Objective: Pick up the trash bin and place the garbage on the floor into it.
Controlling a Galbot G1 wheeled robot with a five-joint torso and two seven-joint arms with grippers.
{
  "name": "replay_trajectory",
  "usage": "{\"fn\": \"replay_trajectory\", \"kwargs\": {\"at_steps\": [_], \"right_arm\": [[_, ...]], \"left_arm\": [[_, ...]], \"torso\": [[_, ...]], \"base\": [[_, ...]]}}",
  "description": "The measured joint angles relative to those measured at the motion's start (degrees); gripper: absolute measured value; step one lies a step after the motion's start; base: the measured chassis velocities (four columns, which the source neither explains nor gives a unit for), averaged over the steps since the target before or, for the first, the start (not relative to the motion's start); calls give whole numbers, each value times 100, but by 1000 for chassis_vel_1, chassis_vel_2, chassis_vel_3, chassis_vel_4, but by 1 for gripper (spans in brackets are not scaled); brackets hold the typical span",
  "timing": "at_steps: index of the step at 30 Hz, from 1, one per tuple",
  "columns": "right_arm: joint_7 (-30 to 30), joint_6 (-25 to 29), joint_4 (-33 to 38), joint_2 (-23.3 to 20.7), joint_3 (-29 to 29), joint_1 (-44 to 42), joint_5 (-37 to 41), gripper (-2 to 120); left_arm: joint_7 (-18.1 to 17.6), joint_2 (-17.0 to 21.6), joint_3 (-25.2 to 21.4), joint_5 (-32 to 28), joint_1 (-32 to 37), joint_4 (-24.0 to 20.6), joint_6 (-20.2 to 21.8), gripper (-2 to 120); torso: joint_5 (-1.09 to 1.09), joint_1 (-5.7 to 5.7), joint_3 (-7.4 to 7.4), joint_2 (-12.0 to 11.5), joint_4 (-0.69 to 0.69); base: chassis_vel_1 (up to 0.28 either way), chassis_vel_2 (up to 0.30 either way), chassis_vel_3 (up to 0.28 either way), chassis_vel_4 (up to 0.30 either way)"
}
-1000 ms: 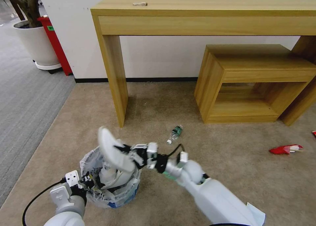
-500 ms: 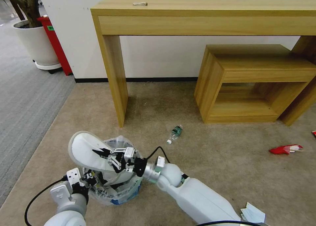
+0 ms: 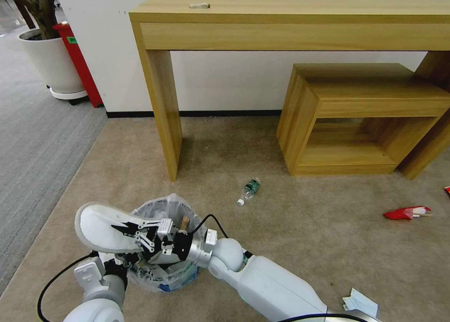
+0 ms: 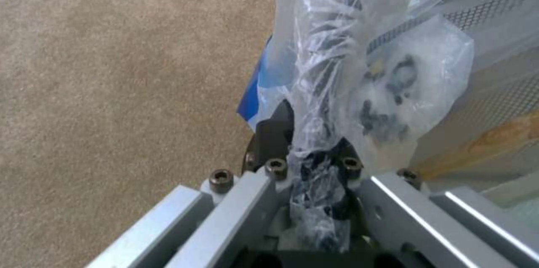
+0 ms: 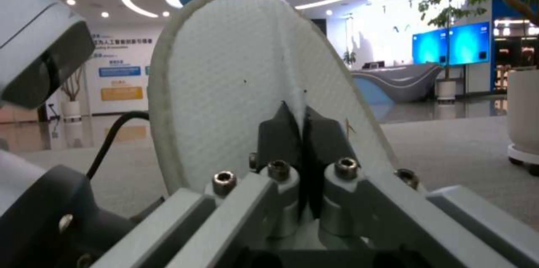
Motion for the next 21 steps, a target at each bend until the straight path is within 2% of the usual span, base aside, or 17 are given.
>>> {"fn": "replay_trajectory", "kwargs": {"at_steps": [1, 2, 5, 7, 9, 12, 21], "right_arm": [[2, 0, 0, -7, 1, -8, -1, 4], [2, 0, 21, -34, 9, -23, -2, 12], [2, -20, 101, -61, 55, -27, 26, 18], [1, -33, 137, -65, 73, -30, 48, 17], [0, -72, 234, -64, 120, -40, 124, 7], [-2, -92, 295, -53, 137, -51, 175, 0], [-15, -170, 439, -26, 183, -52, 409, 0]], "left_arm": [[0, 0, 0, 0, -5, 2, 0, 1], [1, 0, 1, 0, -21, 22, 0, 1], [2, 0, 12, 1, -43, 56, 1, 1], [2, 0, 16, 2, -47, 64, 1, 1], [2, 1, 21, 3, -60, 93, 1, 1], [2, 11, 18, 3, -62, 118, 2, 1], [2, 91, -44, -27, -50, 129, 3, 1]], "torso": [[0, 0, 0, 0, 0], [0, 1, 0, 0, 0], [0, 0, 0, 0, 0], [0, 1, 0, 0, 0], [0, 1, 0, 0, 0], [0, 0, 0, 0, 0], [0, 0, 0, 0, 0]], "base": [[0, 0, 0, 0], [0, 0, 0, 0], [0, 0, 0, 0], [0, 0, 0, 0], [0, 0, 0, 0], [0, 0, 0, 0], [0, 0, 0, 0]]}}
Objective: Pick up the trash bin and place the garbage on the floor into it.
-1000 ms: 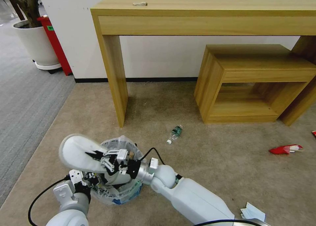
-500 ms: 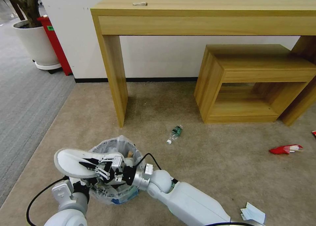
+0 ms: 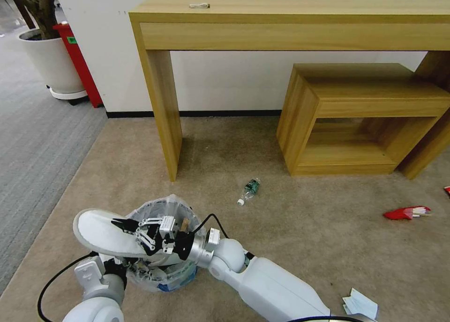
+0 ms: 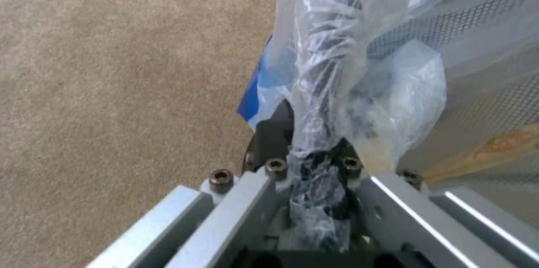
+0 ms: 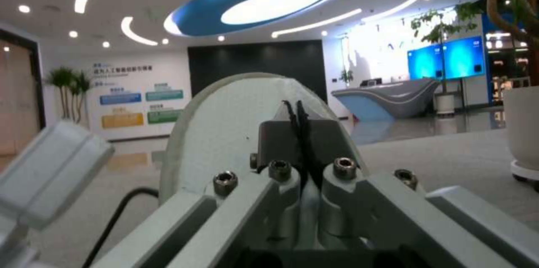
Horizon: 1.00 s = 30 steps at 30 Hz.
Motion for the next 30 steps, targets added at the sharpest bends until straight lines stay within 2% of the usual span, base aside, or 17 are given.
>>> {"fn": "replay_trajectory", "kwargs": {"at_steps": [8, 22, 24, 27, 28, 30], "right_arm": [[133, -240, 343, -40, -27, -149, 815, 0], [252, -243, 274, -85, 26, -338, 736, 0], [284, -239, 280, -91, 40, -350, 730, 3], [310, -206, 341, -147, 106, -375, 706, 18], [310, -206, 341, -147, 106, -375, 706, 18], [310, -197, 414, -245, 180, -394, 660, 27]], "left_arm": [[10, 29, -5, -15, 11, 5, 0, 1], [22, 33, 12, -17, 18, 2, 0, 1], [23, 32, 13, -16, 18, 2, 0, 1], [24, 27, 16, -13, 19, -2, 0, 1], [24, 27, 16, -13, 19, -2, 0, 1], [26, 26, 16, -12, 27, -18, 0, 1]], "torso": [[0, 0, 0, 0, 0], [0, 0, 0, 0, 0], [0, 0, 0, 0, 0], [0, 0, 0, 0, 0], [0, 0, 0, 0, 0], [0, 0, 0, 0, 0]], "base": [[0, 0, 0, 0], [0, 0, 0, 0], [0, 0, 0, 0], [0, 0, 0, 0], [0, 0, 0, 0], [0, 0, 0, 0]]}}
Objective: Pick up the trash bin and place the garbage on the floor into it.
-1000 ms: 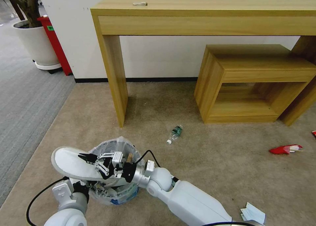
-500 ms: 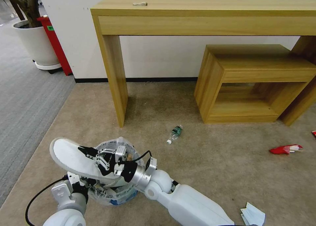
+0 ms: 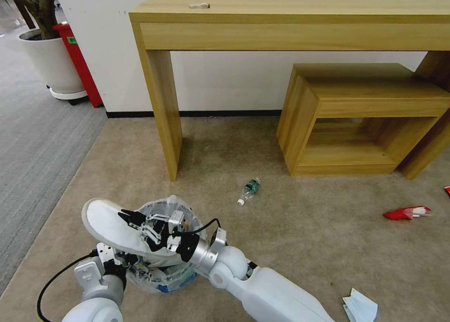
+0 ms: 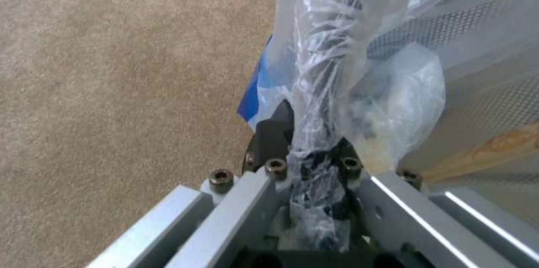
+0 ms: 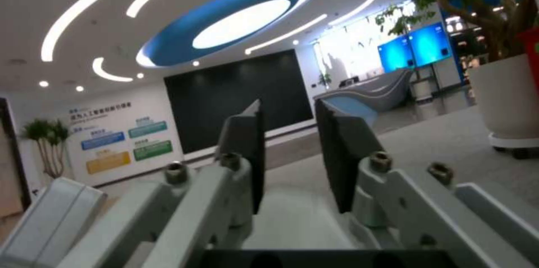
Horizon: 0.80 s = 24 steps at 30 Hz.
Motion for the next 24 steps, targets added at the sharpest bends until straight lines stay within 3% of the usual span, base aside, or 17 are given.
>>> {"fn": "replay_trajectory", "kwargs": {"at_steps": [11, 14, 18, 24], "right_arm": [[6, 74, 163, -304, 400, -162, -210, 63], [69, 69, 449, -418, 841, -226, -127, 80], [128, 25, 680, -481, 1216, -275, -17, 92], [151, 13, 759, -520, 1356, -305, 11, 99]], "left_arm": [[2, -8, 11, 25, 29, -48, 0, 1], [4, 43, -60, 24, -1, -57, 0, 1], [-13, 167, -230, 38, -109, 47, 1, 1], [-35, 210, -277, -2, -132, 70, 18, 1]], "torso": [[1, 0, 0, 0, 0], [0, 0, 0, 0, 0], [0, 0, 0, 0, -1], [1, 0, 0, 0, 0]], "base": [[0, 0, 0, 0], [0, 0, 0, 0], [0, 0, 0, 0], [0, 0, 0, 0]]}}
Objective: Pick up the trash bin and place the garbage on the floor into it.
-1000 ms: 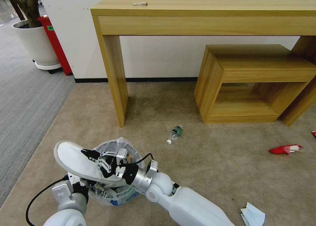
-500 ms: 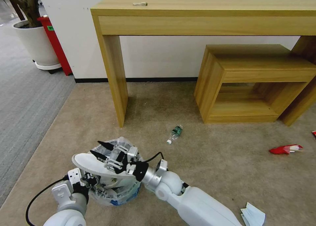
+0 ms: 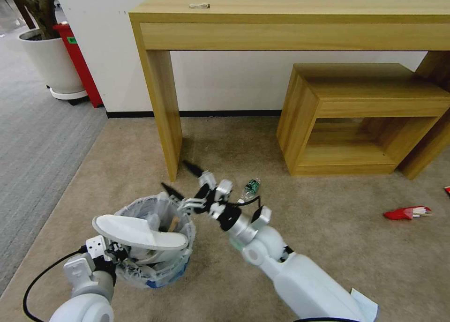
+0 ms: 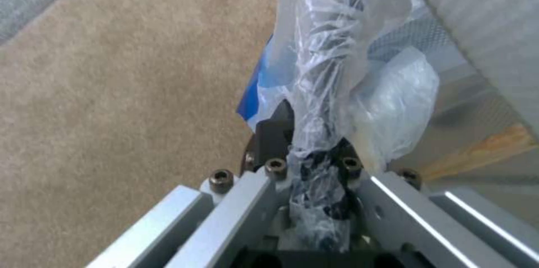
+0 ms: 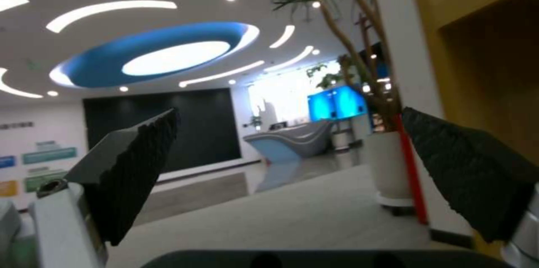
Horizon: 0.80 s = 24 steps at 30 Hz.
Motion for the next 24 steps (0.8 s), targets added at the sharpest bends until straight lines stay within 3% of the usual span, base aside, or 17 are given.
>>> {"fn": "replay_trajectory", "kwargs": {"at_steps": [8, 11, 14, 17, 24], "right_arm": [[47, -16, 167, -140, 335, -111, -1, 100], [250, -20, 408, -434, 661, -267, -163, 100], [420, -20, 673, -872, 1018, -544, -309, 100], [408, -20, 743, -960, 1068, -638, -504, 100], [-321, -44, 859, -1114, 985, -839, -1106, 100]], "left_arm": [[-75, 78, -47, -245, -29, 6, 94, 1], [-193, 122, -73, -592, -37, -66, 213, 1], [-392, 157, -73, -1432, -9, -275, 478, 1], [-516, 159, -41, -1709, 11, -331, 637, 1], [-539, 169, -15, -1660, 83, -360, 671, 1]], "torso": [[0, 0, 0, 0, 0], [0, 0, 0, 0, 0], [0, 0, 0, 0, -2], [0, 0, 0, 0, -1], [-1, 0, 0, 0, 0]], "base": [[0, 0, 0, 0], [0, 0, 0, 0], [0, 0, 0, 0], [0, 0, 0, 0], [0, 0, 0, 0]]}}
